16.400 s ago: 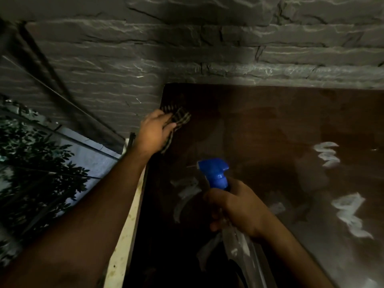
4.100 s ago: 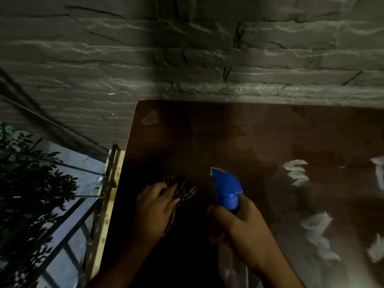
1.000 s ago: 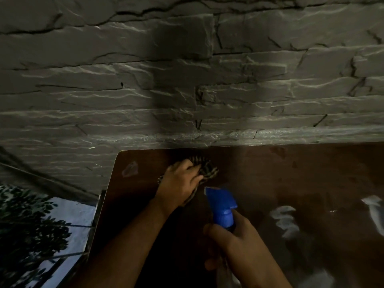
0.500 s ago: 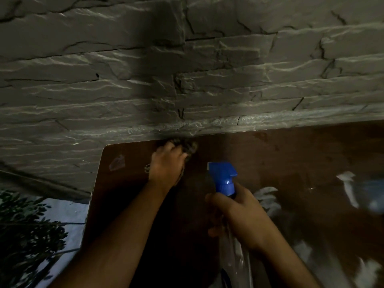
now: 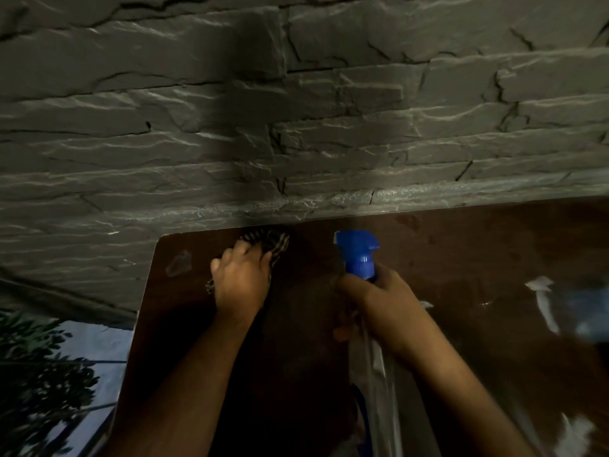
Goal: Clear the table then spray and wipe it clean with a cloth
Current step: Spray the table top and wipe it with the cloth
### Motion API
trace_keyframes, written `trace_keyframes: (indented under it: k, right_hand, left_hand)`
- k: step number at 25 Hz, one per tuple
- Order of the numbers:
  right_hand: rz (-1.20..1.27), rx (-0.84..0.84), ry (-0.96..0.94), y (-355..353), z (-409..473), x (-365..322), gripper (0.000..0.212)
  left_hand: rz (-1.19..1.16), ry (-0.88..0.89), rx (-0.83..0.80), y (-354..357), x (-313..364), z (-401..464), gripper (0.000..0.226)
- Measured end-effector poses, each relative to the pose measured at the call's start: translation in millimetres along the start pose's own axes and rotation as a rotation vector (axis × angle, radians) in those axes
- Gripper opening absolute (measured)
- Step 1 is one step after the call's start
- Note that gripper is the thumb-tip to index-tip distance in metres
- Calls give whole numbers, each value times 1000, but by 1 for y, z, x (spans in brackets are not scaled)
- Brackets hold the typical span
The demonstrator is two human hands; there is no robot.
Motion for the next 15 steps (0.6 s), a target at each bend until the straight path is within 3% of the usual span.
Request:
trace_keyframes:
  k: [8,12,15]
  right_hand:
    - [-43,42,42,-8,-3,-1,10]
    - [-51,42,49,4,-17,14,12]
    - [57,0,93,10,-25,25,11]
  left_hand:
    - [-8,14,-53,-5,18,25,39]
    - [-118,32,-69,2,70,40,36]
    - [-121,226,-107,9,95,21,32]
Point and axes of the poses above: each hand's wrist, its own z-axis towards the middle knuckle, its own y-axis out of the palm, x = y × z, the point moved 8 cm from there along z, towards the middle knuckle, and after that the axes turned 11 degrees about -x, right-handed, at the moved point
